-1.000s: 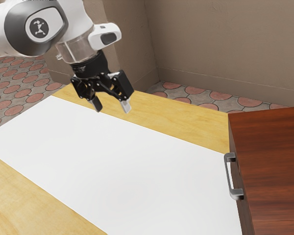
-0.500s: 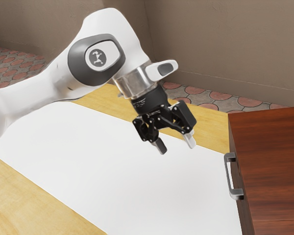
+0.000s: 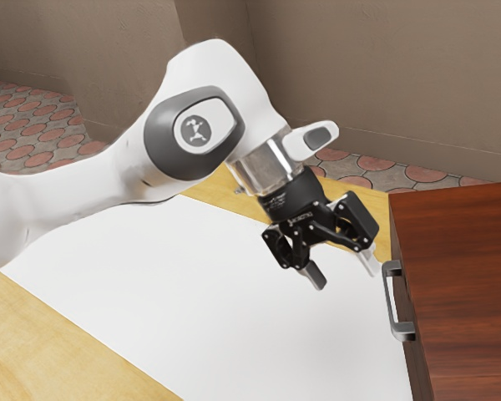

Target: Pull the drawer handle with one arm to open the drawer

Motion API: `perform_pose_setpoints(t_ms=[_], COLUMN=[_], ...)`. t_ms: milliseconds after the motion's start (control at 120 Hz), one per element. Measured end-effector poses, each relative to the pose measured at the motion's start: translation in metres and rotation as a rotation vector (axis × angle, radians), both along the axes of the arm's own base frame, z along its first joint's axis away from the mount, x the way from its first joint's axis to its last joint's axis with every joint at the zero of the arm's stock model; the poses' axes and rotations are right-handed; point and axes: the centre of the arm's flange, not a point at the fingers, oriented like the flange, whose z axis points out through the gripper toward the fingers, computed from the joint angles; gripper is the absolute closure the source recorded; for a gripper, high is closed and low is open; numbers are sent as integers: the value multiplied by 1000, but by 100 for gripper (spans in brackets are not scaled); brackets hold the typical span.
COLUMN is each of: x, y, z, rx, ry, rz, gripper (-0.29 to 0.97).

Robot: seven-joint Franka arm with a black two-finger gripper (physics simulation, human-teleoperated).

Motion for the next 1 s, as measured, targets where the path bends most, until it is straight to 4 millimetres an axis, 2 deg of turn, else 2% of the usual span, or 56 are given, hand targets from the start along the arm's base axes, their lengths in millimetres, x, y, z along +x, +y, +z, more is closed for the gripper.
perform_pose_setpoints(t_ms=[350,525,792,1000], x=[6,6,9,13], y=[0,0,-9,-9], z=[-9,-30,-30,-35], rx=[-9,-5,-11,-12], ry=[29,71,48,51], rz=[83,114,144,182], gripper=[4,7,12,15])
